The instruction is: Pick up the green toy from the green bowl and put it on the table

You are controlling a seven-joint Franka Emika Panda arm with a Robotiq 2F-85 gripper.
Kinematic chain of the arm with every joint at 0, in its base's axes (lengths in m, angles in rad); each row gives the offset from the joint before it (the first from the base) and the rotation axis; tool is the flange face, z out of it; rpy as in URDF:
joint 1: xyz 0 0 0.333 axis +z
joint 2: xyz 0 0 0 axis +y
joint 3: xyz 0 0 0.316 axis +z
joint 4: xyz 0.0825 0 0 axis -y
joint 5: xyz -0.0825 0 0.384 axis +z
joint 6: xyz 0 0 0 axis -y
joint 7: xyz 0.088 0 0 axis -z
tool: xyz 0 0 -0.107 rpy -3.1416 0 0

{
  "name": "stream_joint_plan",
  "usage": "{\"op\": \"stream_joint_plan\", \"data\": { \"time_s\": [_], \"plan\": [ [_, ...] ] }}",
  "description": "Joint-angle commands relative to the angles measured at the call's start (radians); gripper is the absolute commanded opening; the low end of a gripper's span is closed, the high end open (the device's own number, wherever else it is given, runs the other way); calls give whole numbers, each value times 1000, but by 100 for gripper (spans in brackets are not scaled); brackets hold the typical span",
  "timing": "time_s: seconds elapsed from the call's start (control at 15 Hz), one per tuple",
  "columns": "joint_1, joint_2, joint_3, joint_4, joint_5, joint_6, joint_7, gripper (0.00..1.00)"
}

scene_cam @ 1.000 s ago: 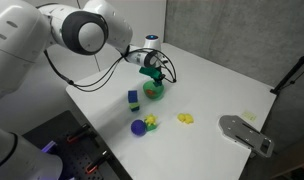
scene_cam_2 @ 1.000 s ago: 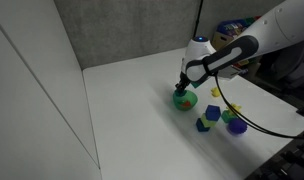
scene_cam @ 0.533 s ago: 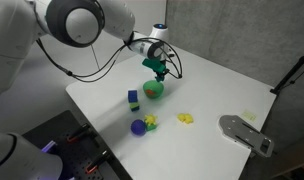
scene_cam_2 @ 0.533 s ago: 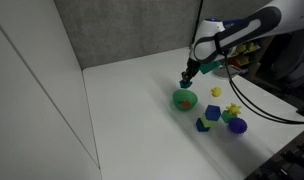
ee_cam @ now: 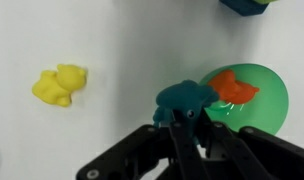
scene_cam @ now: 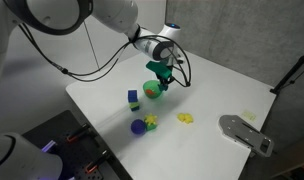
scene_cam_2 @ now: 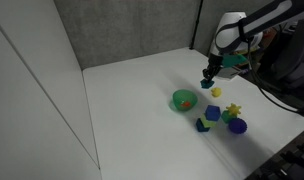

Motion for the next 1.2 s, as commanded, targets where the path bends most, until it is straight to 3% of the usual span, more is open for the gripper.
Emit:
{"op": "stream_joint_plan", "data": {
  "time_s": [0.0,0.47,0.8,1.13],
  "plan": [
    [-24,-105,-15,-116,24,-28,-43,44],
    [-23,-177,-26,-181,30,-25,-43,97],
    [-13,-191,-16,-143,75,-88,-23,100],
    [45,-237,-43,-133,56,-144,91,100]
  ]
}}
